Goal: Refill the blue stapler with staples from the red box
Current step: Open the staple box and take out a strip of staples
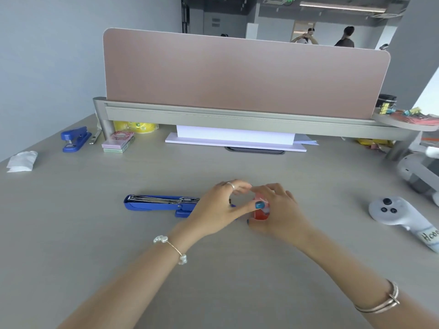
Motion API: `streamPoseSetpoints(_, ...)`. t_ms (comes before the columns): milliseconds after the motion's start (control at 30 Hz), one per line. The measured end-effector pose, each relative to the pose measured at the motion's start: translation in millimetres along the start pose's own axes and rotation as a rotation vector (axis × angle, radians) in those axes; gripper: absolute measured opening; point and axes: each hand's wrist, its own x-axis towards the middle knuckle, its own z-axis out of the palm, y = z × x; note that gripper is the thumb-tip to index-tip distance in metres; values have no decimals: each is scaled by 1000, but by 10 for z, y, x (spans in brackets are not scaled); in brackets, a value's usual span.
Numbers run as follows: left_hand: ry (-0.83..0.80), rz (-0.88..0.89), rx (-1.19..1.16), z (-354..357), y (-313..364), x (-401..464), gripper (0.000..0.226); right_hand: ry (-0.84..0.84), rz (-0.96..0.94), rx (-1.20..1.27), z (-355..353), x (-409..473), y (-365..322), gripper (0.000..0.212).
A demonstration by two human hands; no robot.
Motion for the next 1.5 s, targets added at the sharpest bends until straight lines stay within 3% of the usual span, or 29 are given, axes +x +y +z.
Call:
streamPoseSetpoints(133, -33, -36, 59, 68, -62, -58, 70, 155, -74, 234, -61, -53, 79, 50)
streamPoseSetpoints(267, -96, -36, 280, 167, 10, -56, 94, 162, -15, 684, -97, -110, 78, 32)
streamPoseSetpoints(400, 19, -17, 225, 284, 112, -25, 81, 91, -45, 866, -32, -148, 43, 37)
streamPoseSetpoints(500, 91, -15, 167, 333, 187, -31, 72, 83, 16, 924, -96, -115, 36, 24)
streamPoseSetpoints(600, 152, -2, 167, 377, 229, -80, 69, 11, 72, 863, -252, -83, 41, 19)
streamPoseSetpoints(900, 237, -4, 145, 492, 224, -139, 57, -17, -2, 221, -624, -100, -113, 10)
streamPoseSetpoints(1067, 225, -45, 100, 462, 166, -160, 60, -12, 0, 356, -646, -28, -77, 15)
streamPoseSetpoints(1200, 219, -65, 84, 469, 150, -167, 64, -176, -23, 462, -726, 28, 20, 32)
streamPoseSetpoints(1500, 218, -63, 76, 480, 146, -162, 63, -211, -124, 287, -719, 23, 19, 21)
